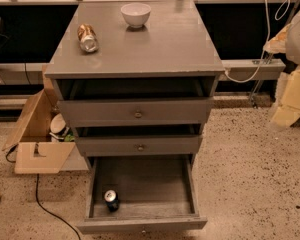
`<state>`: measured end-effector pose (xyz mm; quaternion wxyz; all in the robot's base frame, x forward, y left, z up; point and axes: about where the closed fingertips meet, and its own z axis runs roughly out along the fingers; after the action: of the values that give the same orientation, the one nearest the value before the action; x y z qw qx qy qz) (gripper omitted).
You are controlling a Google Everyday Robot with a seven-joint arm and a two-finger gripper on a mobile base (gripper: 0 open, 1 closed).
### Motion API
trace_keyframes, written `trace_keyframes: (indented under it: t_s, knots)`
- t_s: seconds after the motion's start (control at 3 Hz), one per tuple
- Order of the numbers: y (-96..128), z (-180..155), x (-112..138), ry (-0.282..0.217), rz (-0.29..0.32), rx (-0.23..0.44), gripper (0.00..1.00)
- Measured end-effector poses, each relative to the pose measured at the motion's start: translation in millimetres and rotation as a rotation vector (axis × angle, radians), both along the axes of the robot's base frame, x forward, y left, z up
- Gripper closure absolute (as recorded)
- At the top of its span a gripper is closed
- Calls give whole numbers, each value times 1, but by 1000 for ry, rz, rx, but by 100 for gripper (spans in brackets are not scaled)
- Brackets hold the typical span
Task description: Pick pepsi can from bottom drawer and place on counter
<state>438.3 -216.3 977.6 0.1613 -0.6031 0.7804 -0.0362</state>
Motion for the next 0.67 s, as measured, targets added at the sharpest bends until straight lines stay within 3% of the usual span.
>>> trace_keyframes:
  t_s: [0.33, 0.67]
  knots:
    - [0, 0, 0, 0, 0, 0, 0]
    - [10, -22, 5, 21, -19, 91, 0]
